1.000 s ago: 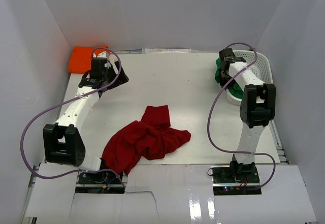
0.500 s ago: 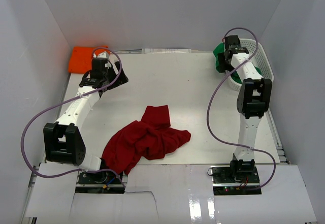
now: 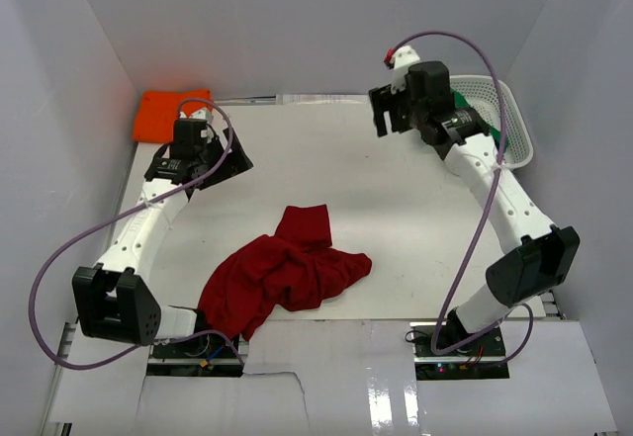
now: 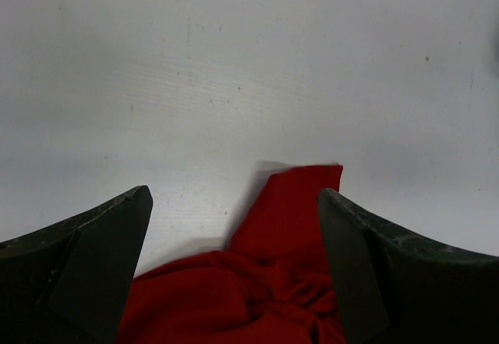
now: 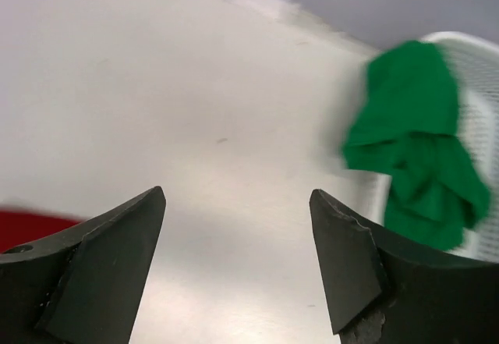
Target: Fold and stack the t-shirts
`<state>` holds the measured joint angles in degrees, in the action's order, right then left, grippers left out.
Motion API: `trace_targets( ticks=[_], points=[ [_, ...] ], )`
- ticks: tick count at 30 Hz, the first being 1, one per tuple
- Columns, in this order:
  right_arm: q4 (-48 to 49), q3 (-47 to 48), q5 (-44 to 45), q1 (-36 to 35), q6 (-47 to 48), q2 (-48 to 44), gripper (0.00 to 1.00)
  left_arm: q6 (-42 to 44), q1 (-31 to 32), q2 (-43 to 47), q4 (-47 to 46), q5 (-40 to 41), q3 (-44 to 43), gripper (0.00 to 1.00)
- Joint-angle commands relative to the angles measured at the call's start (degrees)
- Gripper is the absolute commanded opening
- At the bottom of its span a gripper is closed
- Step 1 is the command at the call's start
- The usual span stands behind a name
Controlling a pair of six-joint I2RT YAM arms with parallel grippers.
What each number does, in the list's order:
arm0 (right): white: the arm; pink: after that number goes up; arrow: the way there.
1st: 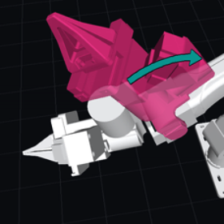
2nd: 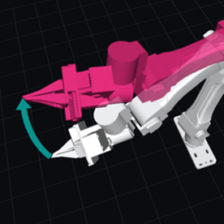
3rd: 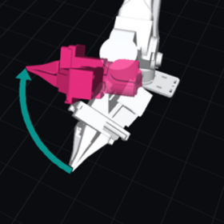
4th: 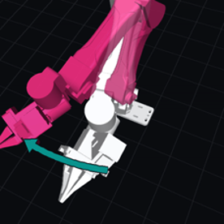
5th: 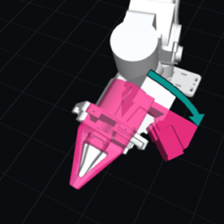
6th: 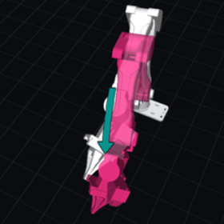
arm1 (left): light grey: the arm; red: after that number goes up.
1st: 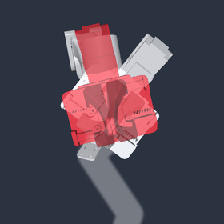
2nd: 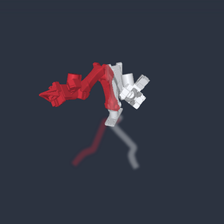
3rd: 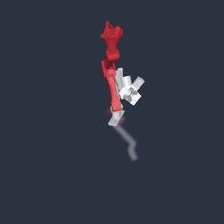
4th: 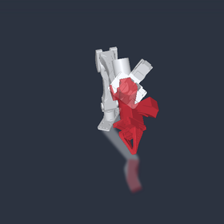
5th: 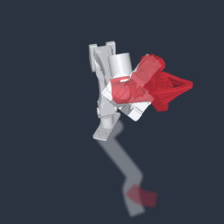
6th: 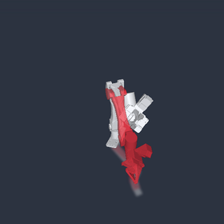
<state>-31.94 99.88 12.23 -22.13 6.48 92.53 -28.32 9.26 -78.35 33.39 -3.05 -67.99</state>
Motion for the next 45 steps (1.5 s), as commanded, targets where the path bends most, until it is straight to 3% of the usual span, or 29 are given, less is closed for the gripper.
trace_targets(
  ticks=[1,4,9,15,27,30,31,34,40,42,45],
  points=[
    [-6.6,-9.6,-19.5,-3.5,-5.9,-0.5,0.81,-1.9,0.4,5.4,8.2,-4.1,1.8,0.98],
    [-3.0,-23.0,-25.0,-7.6,-6.7,-3.1,0.82,-2.7,0.4,9.4,10.4,0.4,3.8,0.98],
    [-0.8,-31.0,-29.1,-13.0,-7.5,-2.8,0.78,-3.0,-1.9,10.0,12.6,4.1,1.8,0.98],
    [3.7,-34.7,-32.0,-19.2,-8.6,-1.1,0.78,-2.5,-11.3,8.1,11.8,-1.3,1.4,0.98],
    [12.1,-34.9,-33.4,-24.2,-7.8,6.2,0.76,-2.4,-12.9,8.7,9.0,-1.6,4.3,0.98],
    [12.6,-33.2,-33.4,-24.2,-6.8,9.1,0.55,-2.8,-12.9,9.1,8.7,-2.0,3.9,0.98],
    [12.5,-32.2,-33.6,-24.2,-6.7,9.9,0.34,-2.7,-12.9,9.2,8.7,-2.0,3.8,0.98],
    [11.6,-28.1,-34.3,-24.2,-6.7,12.1,0.08,-2.4,-13.0,9.2,8.6,-1.3,3.6,0.98],
    [5.2,-11.7,-29.4,-22.0,-4.5,11.7,0.08,-1.1,-13.0,9.4,8.4,-1.0,2.4,0.98],
    [0.9,-3.5,-29.1,-18.5,-5.0,11.2,0.08,-0.3,-13.0,8.7,8.5,-2.1,1.9,0.98],
    [-2.4,0.2,-27.3,-13.0,-5.7,8.4,0.08,0.6,-13.0,8.0,8.0,-4.3,1.6,0.98]
  ],
)
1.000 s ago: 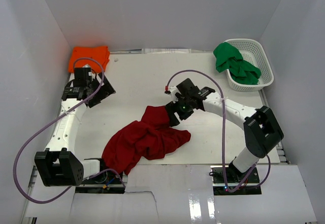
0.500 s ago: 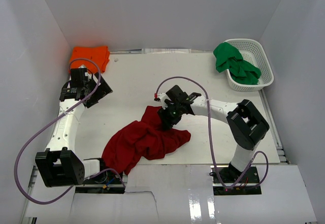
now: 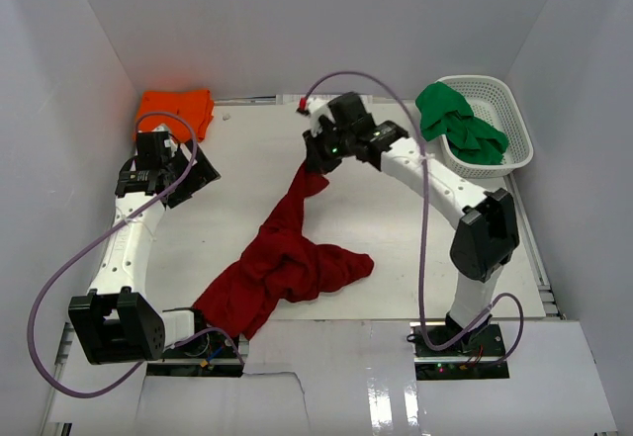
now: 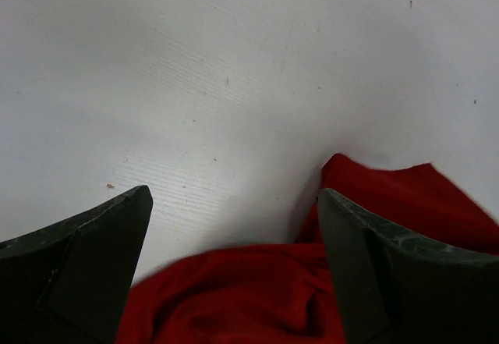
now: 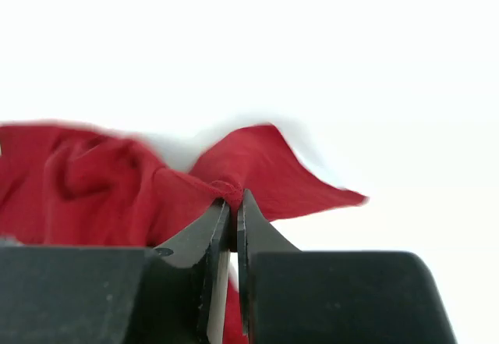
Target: Fold and stack the t-shirts
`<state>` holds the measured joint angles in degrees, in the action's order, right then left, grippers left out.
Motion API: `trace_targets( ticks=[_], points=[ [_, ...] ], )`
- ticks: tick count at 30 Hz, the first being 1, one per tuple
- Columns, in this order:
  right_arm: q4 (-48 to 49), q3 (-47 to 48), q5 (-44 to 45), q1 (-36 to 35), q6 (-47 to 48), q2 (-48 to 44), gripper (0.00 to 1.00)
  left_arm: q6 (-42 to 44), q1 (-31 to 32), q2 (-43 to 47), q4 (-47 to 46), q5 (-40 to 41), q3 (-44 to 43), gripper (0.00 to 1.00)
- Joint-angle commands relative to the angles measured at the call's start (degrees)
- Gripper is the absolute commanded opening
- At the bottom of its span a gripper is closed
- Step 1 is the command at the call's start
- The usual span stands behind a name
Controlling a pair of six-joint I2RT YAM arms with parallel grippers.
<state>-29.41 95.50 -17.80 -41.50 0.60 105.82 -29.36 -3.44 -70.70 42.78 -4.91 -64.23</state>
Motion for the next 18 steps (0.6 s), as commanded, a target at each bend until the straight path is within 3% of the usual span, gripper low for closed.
trace_targets(
  ticks=[1,7,10,14,18],
  points=[
    [-5.7,3.8,3.4,8.0,-0.1,-6.0,0.08,1.8,-0.3,0.3,-1.5,-3.0,-2.0,0.98],
    [-6.2,-16.0,11.2,15.2,-3.9,-15.6,0.08,2.6,1.0,-1.3,-3.3,-6.8,-1.5,0.98],
    [-2.1,-24.8,13.5,18.0,-6.6,-22.4,0.08,2.4,5.0,-3.4,-3.8,-6.7,-2.0,0.98],
    [-0.1,-27.0,10.4,18.3,-7.4,-25.8,0.08,3.3,11.9,-6.6,-3.8,-6.7,-3.9,0.98],
    [-3.3,-23.9,9.1,17.7,-7.0,-24.1,0.08,4.1,14.3,-9.0,-2.6,-9.1,-4.6,0.98]
  ],
)
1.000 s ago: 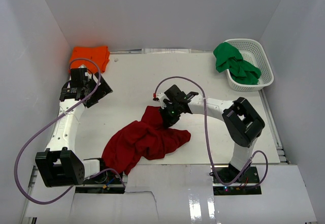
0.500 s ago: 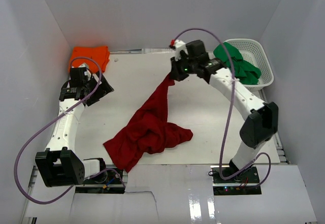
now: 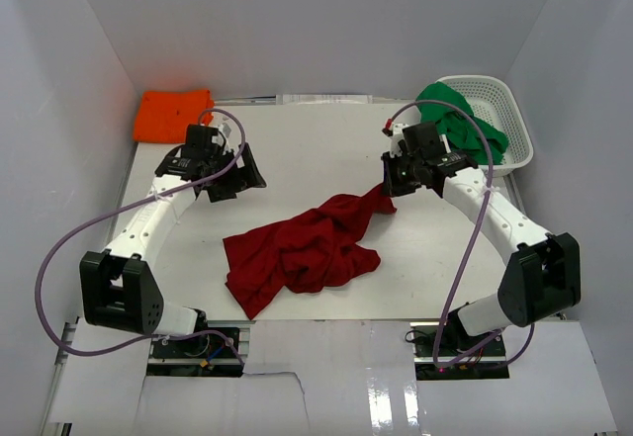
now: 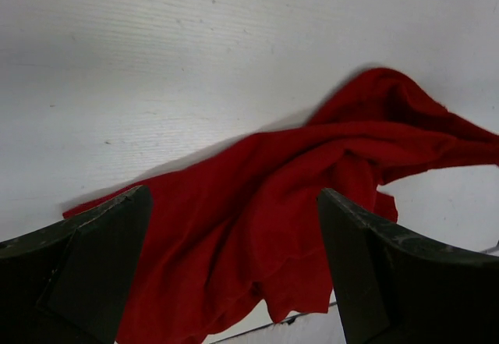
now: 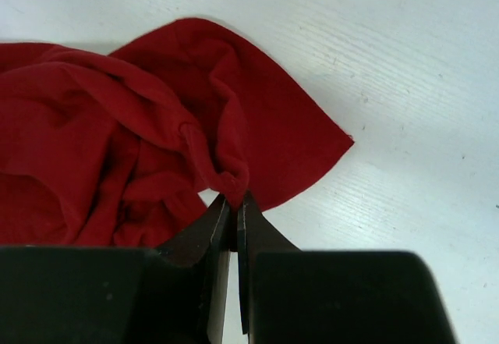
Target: Fold and stack the t-shirts
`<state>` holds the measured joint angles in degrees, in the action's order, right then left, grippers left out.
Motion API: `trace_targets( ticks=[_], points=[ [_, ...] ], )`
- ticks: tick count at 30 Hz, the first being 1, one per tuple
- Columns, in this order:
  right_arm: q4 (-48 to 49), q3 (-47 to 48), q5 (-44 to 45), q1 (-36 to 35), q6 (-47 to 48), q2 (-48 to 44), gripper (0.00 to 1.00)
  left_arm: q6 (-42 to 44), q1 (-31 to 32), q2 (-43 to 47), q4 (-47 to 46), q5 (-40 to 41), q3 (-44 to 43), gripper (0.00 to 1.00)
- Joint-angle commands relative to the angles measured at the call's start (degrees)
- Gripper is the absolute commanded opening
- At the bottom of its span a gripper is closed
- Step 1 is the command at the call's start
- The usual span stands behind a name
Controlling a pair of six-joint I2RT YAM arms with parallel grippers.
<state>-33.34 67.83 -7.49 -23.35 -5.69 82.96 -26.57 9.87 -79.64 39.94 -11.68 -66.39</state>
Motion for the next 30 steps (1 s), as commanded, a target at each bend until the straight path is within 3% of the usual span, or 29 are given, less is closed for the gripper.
trace_targets(
  ticks=[1,7,16,22,26,30],
  points=[
    [-0.5,4.5,-0.5,-0.6,-0.5,-0.6,0.08,1.3,0.9,-0.3,0.6,-2.7,-2.2,0.98],
    [-4.9,3.0,3.4,-0.6,-1.6,-1.9,0.08,0.6,0.8,-0.6,3.2,-0.6,3.3,0.97],
    [-4.7,-0.9,6.1,-0.6,-2.7,-4.7,0.08,2.9,-6.4,-2.8,3.7,-0.1,8.8,0.92],
    [-4.4,-0.8,3.8,-0.5,-2.1,-5.0,0.08,2.4,-6.6,-8.1,3.0,2.6,9.9,0.88],
    [-4.5,-0.9,3.9,-0.5,-2.0,-4.9,0.08,2.6,-6.6,-10.6,2.2,1.5,10.4,0.79],
    [-4.4,-1.0,3.9,-0.5,-1.6,-4.7,0.08,2.8,-6.5,-10.2,2.2,4.0,11.9,0.79]
  ],
)
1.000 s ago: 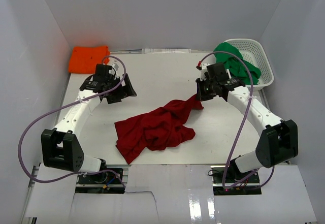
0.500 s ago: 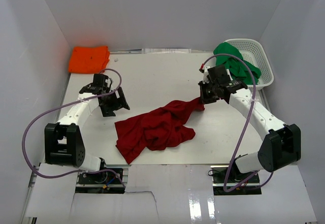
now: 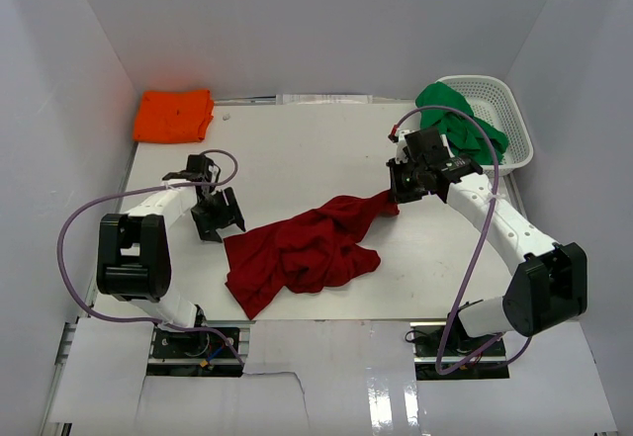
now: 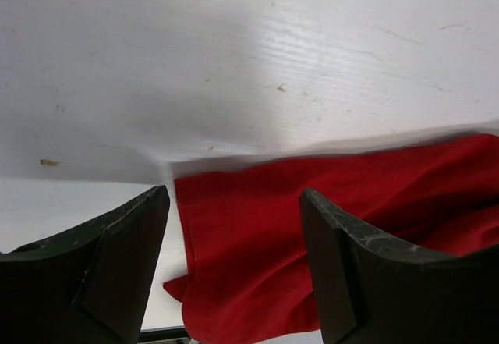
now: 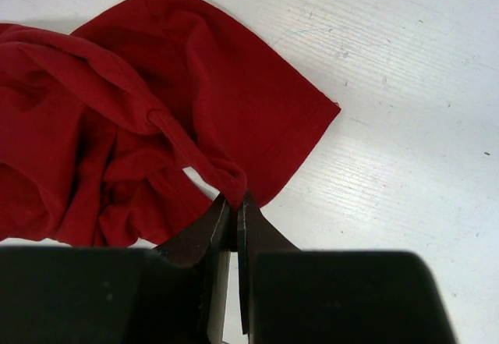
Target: Fold and stack the t-shirts
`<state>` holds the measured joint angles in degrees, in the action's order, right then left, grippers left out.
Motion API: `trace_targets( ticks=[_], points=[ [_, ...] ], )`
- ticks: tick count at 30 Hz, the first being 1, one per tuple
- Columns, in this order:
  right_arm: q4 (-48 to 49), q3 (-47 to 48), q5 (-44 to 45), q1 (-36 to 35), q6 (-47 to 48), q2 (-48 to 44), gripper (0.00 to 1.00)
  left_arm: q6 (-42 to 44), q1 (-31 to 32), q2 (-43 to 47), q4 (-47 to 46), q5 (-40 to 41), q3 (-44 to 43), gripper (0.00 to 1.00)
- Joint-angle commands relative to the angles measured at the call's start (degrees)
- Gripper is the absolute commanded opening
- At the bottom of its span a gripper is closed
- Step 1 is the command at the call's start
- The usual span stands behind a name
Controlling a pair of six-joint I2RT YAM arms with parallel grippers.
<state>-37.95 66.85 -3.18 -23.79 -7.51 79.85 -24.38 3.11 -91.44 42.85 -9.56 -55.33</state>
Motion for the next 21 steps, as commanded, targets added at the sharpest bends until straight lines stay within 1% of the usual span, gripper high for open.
trace_targets(
  ticks=[1,5,9,10,12,13,15,17,18,19,20,21],
  points=[
    [0.3,-0.1,-0.4,0.1,0.3,-1.5,0.08,0.8,0.2,1.8,-0.7,2.0,1.5,0.78],
    [0.5,0.1,-0.7,0.1,0.6,-0.8,0.08,0.7,0.2,2.6,-0.6,1.2,3.1,0.74],
    [0.9,0.2,-1.0,0.1,0.7,-0.6,0.08,0.7,0.2,0.9,-1.0,0.7,3.7,0.65],
    [1.0,0.2,-1.1,0.0,0.7,-0.5,0.08,0.7,0.2,0.2,-1.1,0.6,3.6,0.59],
    [1.3,0.3,-1.6,0.0,1.0,-0.1,0.08,0.7,0.3,-0.2,-1.5,1.5,2.8,0.53],
    [1.6,0.3,-1.7,0.1,1.0,0.0,0.08,0.8,0.3,-1.2,-1.5,1.8,2.2,0.39],
    [2.2,0.4,-1.7,0.0,1.3,0.6,0.08,0.8,0.2,-2.5,-1.5,2.7,-0.1,0.18],
    [3.1,1.6,-1.8,0.1,1.3,1.5,0.08,0.4,0.3,-4.3,-1.5,3.7,-2.6,0.00],
    [3.4,2.4,-2.1,0.1,1.4,3.2,0.08,0.2,0.3,-4.9,-1.5,3.6,-4.1,0.00],
    [3.8,3.5,-2.4,0.1,1.7,4.2,0.08,0.0,0.3,-5.3,-1.5,2.9,-7.7,0.00],
    [4.5,6.2,-2.4,0.1,1.9,5.5,0.08,-0.5,0.2,-5.9,-1.5,2.5,-9.9,0.00],
    [4.9,7.9,-2.4,0.1,2.1,8.6,0.08,-0.8,0.3,-6.6,-1.5,2.2,-12.4,0.00]
  ],
)
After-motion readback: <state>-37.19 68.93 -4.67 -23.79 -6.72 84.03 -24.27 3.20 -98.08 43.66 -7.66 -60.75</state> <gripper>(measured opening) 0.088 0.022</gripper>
